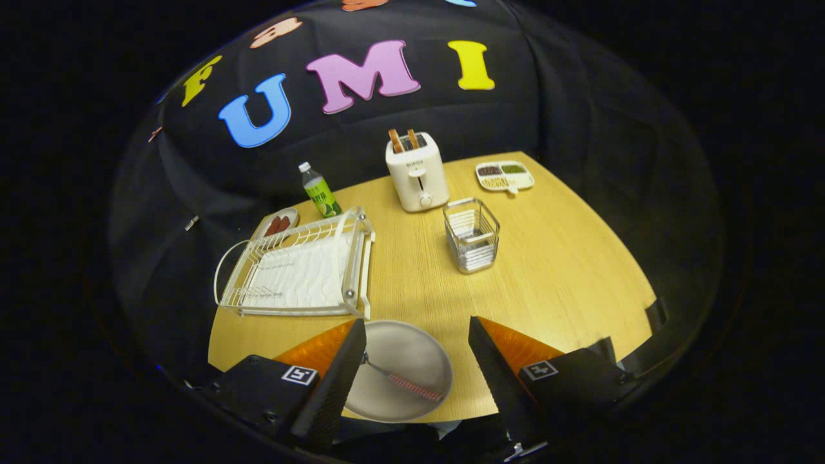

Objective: Take the plate from the dish rack, then take the spoon from the basket and place it into the plate.

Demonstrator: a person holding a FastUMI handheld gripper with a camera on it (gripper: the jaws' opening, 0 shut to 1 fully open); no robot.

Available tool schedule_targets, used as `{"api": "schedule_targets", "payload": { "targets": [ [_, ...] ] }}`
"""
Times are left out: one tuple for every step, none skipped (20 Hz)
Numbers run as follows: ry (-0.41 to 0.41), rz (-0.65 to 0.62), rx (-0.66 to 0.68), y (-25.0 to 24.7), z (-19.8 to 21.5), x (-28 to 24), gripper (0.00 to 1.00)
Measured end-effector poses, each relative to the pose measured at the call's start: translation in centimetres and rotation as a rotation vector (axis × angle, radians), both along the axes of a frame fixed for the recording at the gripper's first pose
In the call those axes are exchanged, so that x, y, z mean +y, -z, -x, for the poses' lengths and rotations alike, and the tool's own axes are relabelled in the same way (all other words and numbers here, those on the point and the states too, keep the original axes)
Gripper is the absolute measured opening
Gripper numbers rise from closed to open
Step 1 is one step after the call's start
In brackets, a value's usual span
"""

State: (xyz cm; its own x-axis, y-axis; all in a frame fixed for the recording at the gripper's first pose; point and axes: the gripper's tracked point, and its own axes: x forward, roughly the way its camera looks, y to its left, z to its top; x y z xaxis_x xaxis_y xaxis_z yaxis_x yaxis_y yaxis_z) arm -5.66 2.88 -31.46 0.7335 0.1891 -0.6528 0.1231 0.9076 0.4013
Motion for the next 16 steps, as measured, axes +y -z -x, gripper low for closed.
{"api": "schedule_targets", "payload": {
  "targets": [
    [0.001,0.032,-0.052,-2.0,-1.1,-0.5,0.99],
    [-0.001,0.062,-0.104,-4.0,-2.1,-0.9,0.99],
    [-0.006,0.096,-0.154,-6.0,-3.0,-1.4,0.99],
    [-0.011,0.134,-0.202,-7.8,-3.6,-1.8,0.99],
    [-0.017,0.168,-0.242,-9.5,-4.2,-2.2,0.99],
    [-0.022,0.199,-0.279,-11.1,-4.5,-2.5,0.99],
    [-0.026,0.229,-0.314,-12.6,-4.8,-2.8,0.99],
    [-0.033,0.267,-0.35,-14.0,-5.1,-3.0,0.99],
    [-0.041,0.31,-0.388,-15.5,-5.2,-3.5,0.99],
    [-0.049,0.346,-0.425,-17.1,-5.3,-3.7,0.97],
    [-0.053,0.37,-0.461,-18.6,-5.4,-3.7,0.96],
    [-0.055,0.38,-0.493,-20.1,-5.5,-3.3,0.97],
    [-0.054,0.377,-0.52,-21.5,-5.4,-3.0,0.98],
    [-0.054,0.369,-0.546,-22.6,-5.5,-2.6,0.98],
    [-0.053,0.366,-0.569,-23.8,-5.7,-2.4,0.98],
    [-0.05,0.37,-0.593,-24.8,-5.9,-2.5,0.98]
  ]
}}
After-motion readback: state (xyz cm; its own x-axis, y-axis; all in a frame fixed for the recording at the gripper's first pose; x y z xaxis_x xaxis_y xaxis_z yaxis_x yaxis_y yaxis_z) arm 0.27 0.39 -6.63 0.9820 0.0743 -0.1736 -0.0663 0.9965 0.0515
